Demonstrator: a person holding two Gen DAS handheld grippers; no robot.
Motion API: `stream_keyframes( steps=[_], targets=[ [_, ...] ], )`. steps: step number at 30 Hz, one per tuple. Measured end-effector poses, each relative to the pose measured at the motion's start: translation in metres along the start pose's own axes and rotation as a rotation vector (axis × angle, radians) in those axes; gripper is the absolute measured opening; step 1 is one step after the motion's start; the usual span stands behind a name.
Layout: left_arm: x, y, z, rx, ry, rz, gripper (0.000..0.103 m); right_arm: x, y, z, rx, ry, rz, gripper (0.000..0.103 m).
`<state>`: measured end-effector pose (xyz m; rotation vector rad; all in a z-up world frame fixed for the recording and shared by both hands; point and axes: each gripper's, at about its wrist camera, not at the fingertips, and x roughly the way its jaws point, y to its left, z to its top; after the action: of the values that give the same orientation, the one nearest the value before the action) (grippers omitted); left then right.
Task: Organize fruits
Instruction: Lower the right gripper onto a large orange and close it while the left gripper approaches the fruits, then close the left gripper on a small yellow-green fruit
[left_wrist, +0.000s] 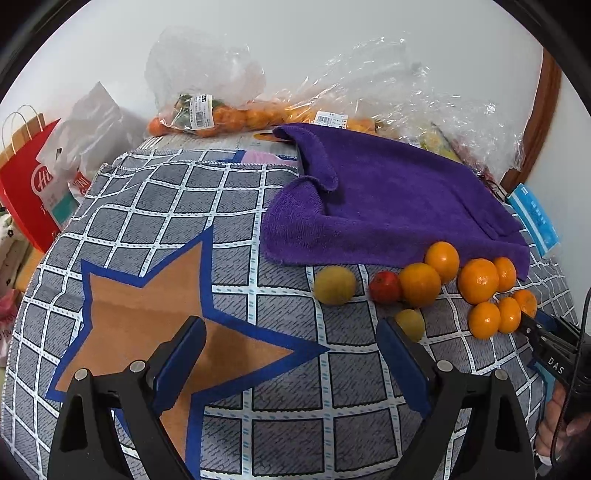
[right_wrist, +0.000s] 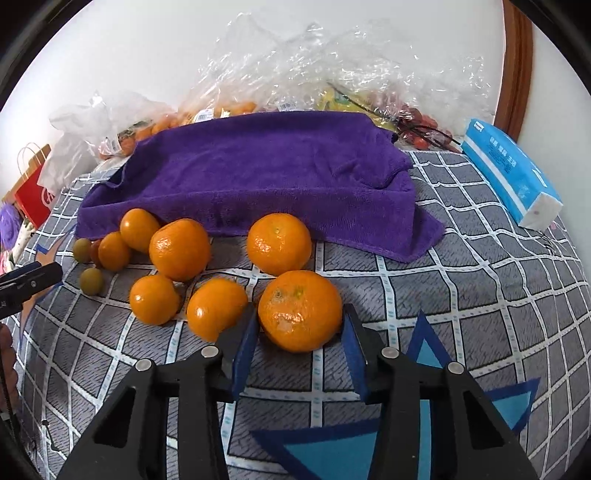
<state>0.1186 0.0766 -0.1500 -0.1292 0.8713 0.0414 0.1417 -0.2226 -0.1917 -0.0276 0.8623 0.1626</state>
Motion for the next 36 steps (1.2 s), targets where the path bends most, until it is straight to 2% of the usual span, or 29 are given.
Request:
stream_keyframes(
  steps=[2, 8, 11, 14, 19, 20, 21, 24, 28, 36],
  targets=[
    [0.002, 0.0, 0.001, 0.008, -0.005, -0.001, 0.091, 0.0, 0.0, 0.0, -0.006, 0.001, -0.004, 0.043],
    [0.013, -0.006, 0.01, 0.024, 0.012, -0.014, 0.074, 0.001, 0.004, 0.0, -0.024, 0.003, -0.025, 0.043],
    [0.021, -0.009, 0.015, 0.029, 0.013, -0.02, 0.07, 0.001, 0.002, -0.001, -0.014, 0.001, -0.016, 0.043],
    [0.028, -0.011, 0.019, 0.03, 0.012, -0.048, 0.057, 0.0, 0.001, -0.001, -0.006, 0.0, -0.035, 0.043],
    [0.029, -0.012, 0.016, 0.015, -0.032, -0.084, 0.036, -0.002, -0.001, -0.003, 0.012, -0.016, -0.036, 0.042],
    [0.028, -0.012, 0.016, 0.013, -0.037, -0.096, 0.029, -0.003, -0.004, -0.004, 0.025, -0.022, -0.039, 0.042],
    [0.027, -0.013, 0.015, 0.011, -0.039, -0.11, 0.027, -0.004, -0.007, -0.004, 0.04, -0.028, -0.035, 0.042],
    [0.027, -0.012, 0.013, -0.003, -0.037, -0.152, 0.027, -0.008, -0.014, -0.005, 0.076, -0.056, -0.023, 0.042],
    [0.025, -0.009, 0.012, -0.035, -0.046, -0.171, 0.027, -0.01, -0.016, -0.005, 0.088, -0.069, -0.02, 0.042],
    [0.008, -0.004, 0.01, -0.067, -0.144, -0.189, 0.027, -0.018, -0.02, -0.008, 0.117, -0.111, 0.01, 0.042]
  ],
)
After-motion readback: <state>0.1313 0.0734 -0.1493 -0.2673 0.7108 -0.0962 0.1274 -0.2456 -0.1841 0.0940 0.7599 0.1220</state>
